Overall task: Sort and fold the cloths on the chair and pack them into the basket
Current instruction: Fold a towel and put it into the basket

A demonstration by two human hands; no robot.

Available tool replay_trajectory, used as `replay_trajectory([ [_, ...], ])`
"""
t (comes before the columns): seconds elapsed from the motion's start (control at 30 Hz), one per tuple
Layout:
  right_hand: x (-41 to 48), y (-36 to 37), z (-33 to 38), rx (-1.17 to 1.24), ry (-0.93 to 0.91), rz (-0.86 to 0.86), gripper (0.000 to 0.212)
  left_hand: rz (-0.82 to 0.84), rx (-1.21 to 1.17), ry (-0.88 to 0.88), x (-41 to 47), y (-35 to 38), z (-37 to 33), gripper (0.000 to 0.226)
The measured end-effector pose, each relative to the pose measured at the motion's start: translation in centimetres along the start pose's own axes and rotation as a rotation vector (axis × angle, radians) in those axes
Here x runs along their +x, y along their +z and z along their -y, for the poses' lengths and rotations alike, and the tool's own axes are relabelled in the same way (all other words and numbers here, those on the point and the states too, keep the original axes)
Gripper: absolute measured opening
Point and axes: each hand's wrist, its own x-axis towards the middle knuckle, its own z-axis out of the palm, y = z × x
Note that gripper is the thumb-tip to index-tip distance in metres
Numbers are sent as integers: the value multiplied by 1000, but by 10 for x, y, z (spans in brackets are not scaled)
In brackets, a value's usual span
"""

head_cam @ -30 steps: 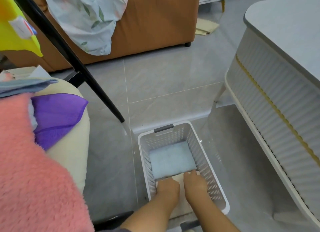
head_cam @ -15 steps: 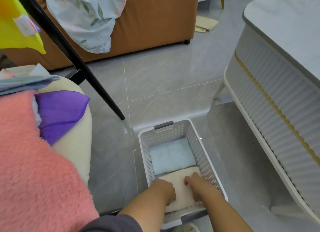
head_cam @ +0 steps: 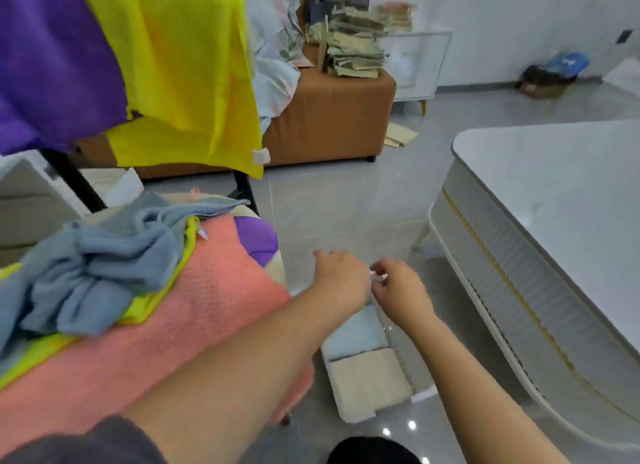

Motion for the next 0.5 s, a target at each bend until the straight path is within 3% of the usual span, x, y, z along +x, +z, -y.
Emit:
replay_trajectory([
  [0.1,-18,-32,80,72,-133,-106,29,-281,-37,-46,-58,-31,69,29],
  [0.3,-47,-14,222,120,-375,-68,25,-564,-177,-196,-156,-14,205,30],
  [0.43,-54,17,283,18,-446,4,32,-519,-291,-259,-181,18,267,43],
  [0.5,-54,27,300,-42,-423,56,44,-443,-315,-296,-184,28,283,34],
])
